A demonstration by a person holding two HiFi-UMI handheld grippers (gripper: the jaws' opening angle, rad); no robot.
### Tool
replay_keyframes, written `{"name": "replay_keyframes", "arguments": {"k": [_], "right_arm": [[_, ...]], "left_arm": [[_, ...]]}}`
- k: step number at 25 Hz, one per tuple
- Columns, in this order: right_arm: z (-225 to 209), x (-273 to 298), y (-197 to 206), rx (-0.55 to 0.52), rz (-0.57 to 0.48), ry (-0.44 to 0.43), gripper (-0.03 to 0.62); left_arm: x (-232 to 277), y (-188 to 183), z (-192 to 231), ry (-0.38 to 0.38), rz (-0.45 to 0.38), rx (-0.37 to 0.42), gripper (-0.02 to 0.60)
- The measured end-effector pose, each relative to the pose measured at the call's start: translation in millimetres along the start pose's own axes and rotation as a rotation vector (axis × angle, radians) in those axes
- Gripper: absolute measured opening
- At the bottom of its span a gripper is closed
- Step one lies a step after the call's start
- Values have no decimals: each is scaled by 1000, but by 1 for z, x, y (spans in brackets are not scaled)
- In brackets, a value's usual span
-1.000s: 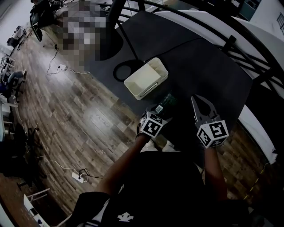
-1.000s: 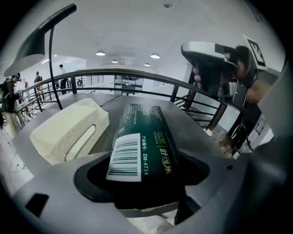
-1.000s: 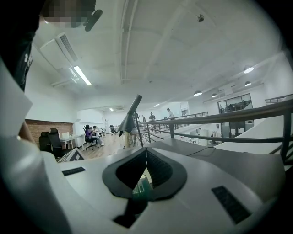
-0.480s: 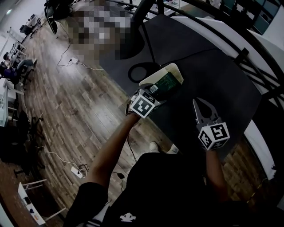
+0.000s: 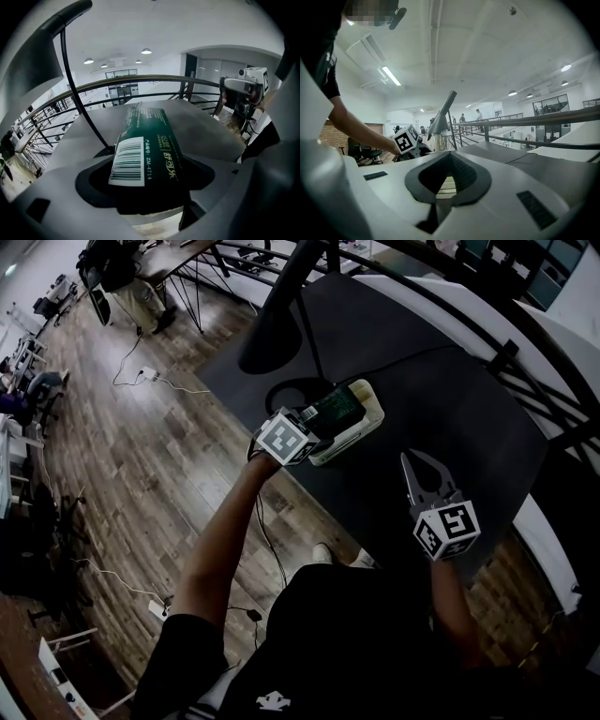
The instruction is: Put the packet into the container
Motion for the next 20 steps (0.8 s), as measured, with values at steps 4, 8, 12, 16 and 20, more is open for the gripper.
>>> {"name": "replay_keyframes", "arguments": {"k": [4, 8, 12, 16, 20], "right_arm": [[0, 4, -1, 16, 12, 7, 5], [5, 9, 0, 8, 27, -8, 5], [11, 15, 3, -20, 27, -37, 5], [7, 17, 1, -34, 26, -48, 5], [6, 17, 4, 2, 39, -26, 5]], "left_arm": [[10, 7, 6, -6, 26, 15, 403], [13, 1, 8, 29, -14, -1, 403], [22, -1, 7, 50, 20, 24, 403], [34, 4, 7, 57, 65, 27, 403], [35, 3, 11, 50, 27, 10, 405]]}}
Point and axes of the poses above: the fingertips, and each gripper's own axes: x forward along the fingers, z to its left, y out of its underside, the point moved 8 cm from there along -x, backward along the fingers, and after that the axes turned 7 degrees about z, right-handed, at the moved point
